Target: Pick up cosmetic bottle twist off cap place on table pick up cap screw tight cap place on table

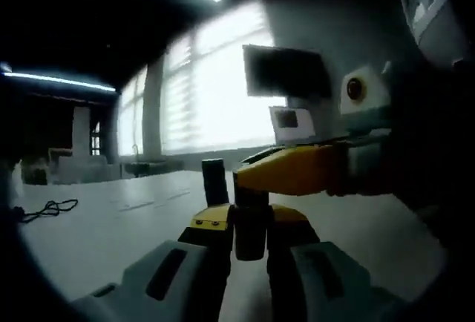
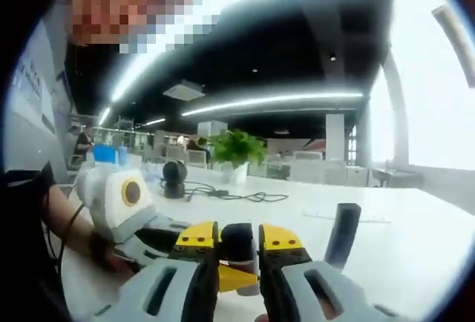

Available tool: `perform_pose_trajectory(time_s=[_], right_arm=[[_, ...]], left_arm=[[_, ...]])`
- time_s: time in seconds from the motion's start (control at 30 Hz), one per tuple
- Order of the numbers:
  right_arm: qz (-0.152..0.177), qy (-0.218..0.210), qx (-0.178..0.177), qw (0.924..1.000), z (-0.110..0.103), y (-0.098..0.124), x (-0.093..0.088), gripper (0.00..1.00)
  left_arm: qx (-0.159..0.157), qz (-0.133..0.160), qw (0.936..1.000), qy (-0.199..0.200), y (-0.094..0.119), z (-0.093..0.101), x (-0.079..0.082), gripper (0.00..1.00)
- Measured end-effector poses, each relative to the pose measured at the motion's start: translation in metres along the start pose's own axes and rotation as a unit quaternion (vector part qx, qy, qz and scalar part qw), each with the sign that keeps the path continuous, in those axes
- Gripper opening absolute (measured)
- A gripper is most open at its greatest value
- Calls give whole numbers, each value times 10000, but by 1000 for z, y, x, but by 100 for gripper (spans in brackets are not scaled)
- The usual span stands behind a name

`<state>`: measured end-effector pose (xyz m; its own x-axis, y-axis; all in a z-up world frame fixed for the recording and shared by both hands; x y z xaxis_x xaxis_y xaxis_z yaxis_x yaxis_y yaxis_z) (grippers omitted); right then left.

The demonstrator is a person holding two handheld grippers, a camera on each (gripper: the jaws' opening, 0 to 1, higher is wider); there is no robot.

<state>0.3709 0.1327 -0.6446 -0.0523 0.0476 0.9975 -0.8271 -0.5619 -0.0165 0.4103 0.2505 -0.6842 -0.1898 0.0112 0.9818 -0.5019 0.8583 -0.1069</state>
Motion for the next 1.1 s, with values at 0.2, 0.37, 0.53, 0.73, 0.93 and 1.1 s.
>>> perform_pose_trajectory(time_s=[0.2,0.37,0.53,0.73,0.93,1.1], right_arm=[[-35,39,1,10000,-4,-1,-2,14],[-78,131,-109,9998,-5,-3,-4,14],[-121,200,-226,9995,-4,-5,-6,10],[-71,280,-118,9995,-3,-4,-2,10],[-112,275,255,9992,1,-1,-1,10],[-261,-42,729,9970,9,2,-5,10]], left_arm=[[14,-57,10000,13,0,-1,0,7],[39,36,9999,108,1,-2,2,7],[59,18,10000,52,1,-2,1,7],[62,94,9999,68,3,-3,4,7],[-112,90,9995,297,4,-1,4,7],[-271,-41,9989,382,4,4,1,7]])
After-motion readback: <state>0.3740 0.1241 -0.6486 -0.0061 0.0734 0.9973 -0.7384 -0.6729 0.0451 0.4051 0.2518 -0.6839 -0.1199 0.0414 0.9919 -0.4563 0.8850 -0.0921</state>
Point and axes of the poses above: the point that each gripper's makers call its tool centre point, and the gripper's own axes: y roughly backward along the fingers, z roughly to its right, x roughly out of its top, the point moved 9 cm from there along y, roughly backward along the fingers, and after that the axes turned 3 degrees about x, right-handed, at the moved point
